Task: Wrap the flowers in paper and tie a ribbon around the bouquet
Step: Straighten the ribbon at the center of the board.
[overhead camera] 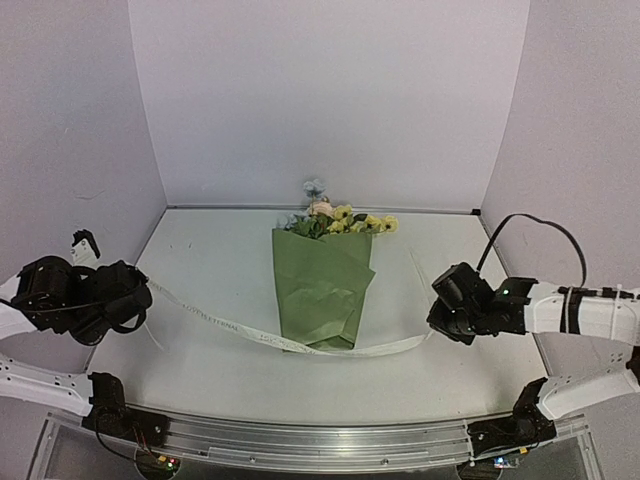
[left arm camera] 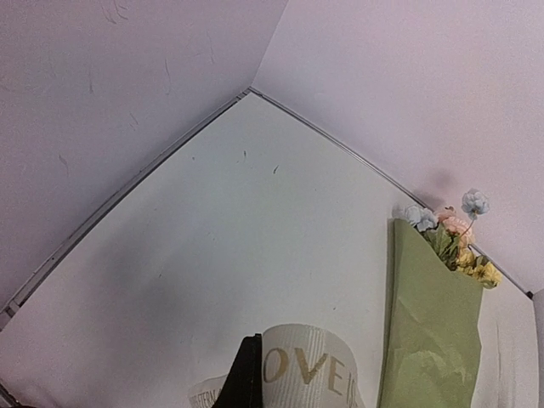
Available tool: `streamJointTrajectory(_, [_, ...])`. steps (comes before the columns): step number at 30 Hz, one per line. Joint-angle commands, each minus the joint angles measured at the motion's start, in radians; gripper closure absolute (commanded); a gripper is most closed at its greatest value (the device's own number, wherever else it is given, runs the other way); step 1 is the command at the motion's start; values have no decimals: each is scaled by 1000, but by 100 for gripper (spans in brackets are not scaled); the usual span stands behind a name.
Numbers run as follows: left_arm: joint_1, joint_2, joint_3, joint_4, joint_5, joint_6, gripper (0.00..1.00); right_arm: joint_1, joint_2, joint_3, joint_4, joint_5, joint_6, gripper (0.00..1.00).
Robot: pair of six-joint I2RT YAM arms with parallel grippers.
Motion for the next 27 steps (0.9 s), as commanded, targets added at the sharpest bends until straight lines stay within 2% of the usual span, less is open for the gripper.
streamJointTrajectory(1, [14,51,-37,-65,24,8,100,13,113,-10,111,-70,27,69])
streamJointTrajectory(7, [131,82,-215,263,242,146,100,12,202,-7,135,-85,20,66])
streamJointTrajectory(11, [242,86,-302,417,377,213,100,11,215,-3,145,-75,15,58])
streamJointTrajectory(16, [366,96,-344,491,443,276,100,-56,228,-15,150,-101,0,54])
streamJointTrajectory(21, [411,115,-344,522,468,316,100,-103,181,-54,164,-102,6,33])
streamJointTrajectory(27, [420,125,-334,527,473,337,100,-216,193,-43,167,-134,-25,33])
